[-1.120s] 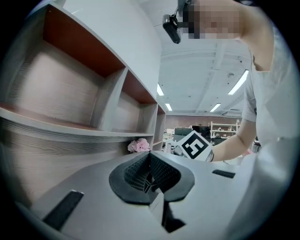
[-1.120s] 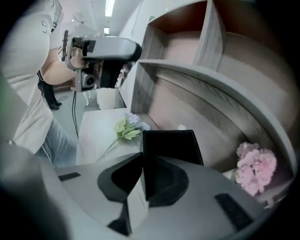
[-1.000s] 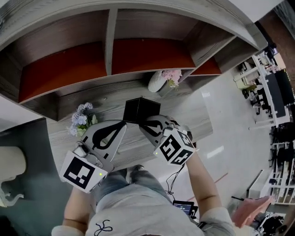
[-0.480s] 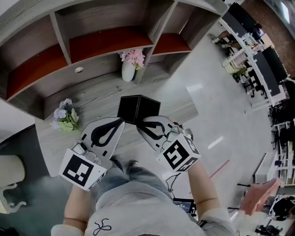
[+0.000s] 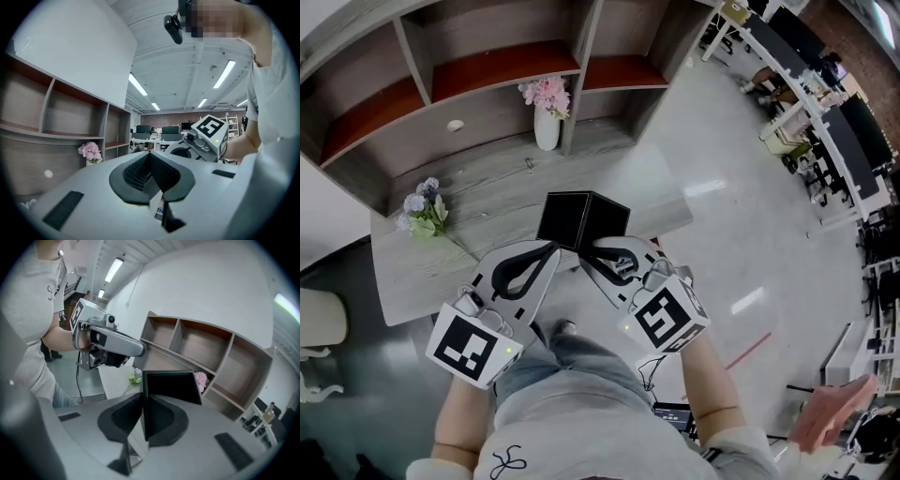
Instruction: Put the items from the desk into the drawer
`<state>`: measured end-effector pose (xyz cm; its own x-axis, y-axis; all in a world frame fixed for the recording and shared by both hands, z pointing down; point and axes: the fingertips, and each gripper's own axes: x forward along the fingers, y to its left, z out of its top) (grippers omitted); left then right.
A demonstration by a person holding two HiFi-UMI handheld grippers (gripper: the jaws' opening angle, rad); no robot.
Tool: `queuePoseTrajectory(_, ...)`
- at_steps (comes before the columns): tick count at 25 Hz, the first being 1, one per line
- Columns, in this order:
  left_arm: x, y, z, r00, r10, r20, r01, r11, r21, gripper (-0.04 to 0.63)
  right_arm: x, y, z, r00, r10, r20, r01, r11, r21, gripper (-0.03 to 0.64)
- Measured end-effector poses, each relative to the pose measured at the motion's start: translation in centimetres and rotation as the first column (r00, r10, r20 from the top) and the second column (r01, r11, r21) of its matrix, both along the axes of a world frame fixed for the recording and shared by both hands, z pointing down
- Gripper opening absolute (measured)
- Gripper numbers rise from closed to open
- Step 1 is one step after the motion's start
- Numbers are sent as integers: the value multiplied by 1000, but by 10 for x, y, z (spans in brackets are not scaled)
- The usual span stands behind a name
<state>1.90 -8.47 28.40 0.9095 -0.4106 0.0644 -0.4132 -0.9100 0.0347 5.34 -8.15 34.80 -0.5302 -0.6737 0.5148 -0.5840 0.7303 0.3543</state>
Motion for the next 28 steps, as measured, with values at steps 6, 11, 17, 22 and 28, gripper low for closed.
queuePoseTrajectory(6,0,32,-1,1000,-14,23,13,1000,12,9,-4,25,-4,999,-16,34,16,1000,20,44)
queuePoseTrajectory(11,-6,46,-5,999,8,32,-9,1000,20,9,-12,36,-8,998,11,65,-13,999,34,44)
queuePoseTrajectory(17,-15,72,-9,998,52,34,-53,999,11,9,-23,59,-15,991,68,117,-72,997,31,44)
queuePoseTrajectory(22,-33,98,0,994,108,33,-108,994,1,9,-33,84,-9,980,143,137,-148,989,21,44)
queuePoseTrajectory(28,-32,137,2,982,191,11,-191,982,-6,9,-23,124,-11,953,262,155,-269,963,22,44)
